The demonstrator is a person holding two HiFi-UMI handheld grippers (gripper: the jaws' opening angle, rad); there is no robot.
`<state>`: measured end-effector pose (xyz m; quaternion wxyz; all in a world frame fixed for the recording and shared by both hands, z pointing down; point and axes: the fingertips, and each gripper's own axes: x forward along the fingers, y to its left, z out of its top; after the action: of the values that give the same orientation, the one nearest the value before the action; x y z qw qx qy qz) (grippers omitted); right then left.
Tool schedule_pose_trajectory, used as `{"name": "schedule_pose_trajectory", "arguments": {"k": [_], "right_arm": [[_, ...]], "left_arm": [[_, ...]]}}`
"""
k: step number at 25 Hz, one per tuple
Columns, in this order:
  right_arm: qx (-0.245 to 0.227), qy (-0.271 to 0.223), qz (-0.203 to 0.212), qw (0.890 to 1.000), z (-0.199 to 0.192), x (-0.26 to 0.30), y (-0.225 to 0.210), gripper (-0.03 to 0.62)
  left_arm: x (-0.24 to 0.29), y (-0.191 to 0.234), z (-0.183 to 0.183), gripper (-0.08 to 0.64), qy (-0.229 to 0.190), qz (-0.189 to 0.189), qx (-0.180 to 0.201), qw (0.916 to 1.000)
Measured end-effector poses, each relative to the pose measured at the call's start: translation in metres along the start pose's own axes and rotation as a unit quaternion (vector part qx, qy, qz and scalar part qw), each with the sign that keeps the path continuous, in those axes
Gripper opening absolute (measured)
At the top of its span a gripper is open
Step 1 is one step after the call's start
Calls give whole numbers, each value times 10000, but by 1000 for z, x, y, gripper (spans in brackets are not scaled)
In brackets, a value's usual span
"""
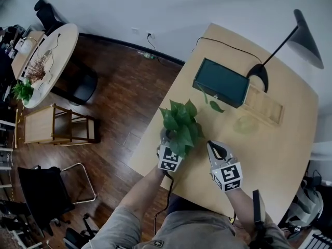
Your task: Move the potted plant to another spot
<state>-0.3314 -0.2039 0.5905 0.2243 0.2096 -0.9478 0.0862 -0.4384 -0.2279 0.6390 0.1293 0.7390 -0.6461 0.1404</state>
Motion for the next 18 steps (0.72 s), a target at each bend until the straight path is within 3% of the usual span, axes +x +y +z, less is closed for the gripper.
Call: {"name": "schedule_pose_trajectory", "arguments": {"k": [4,10,18], "right_arm": [[23,-10,36,10000,0,3,2,6],[32,2,5,10000,2,5,4,6],[26,19,-21,10000,3,8,4,6]], "left_arm": [[0,-7,-4,437,104,-142,210,9996],[-5,-5,-22,433,363,-387,141,9985],[-14,-19,-25,472,393,-695,234,9965]]}}
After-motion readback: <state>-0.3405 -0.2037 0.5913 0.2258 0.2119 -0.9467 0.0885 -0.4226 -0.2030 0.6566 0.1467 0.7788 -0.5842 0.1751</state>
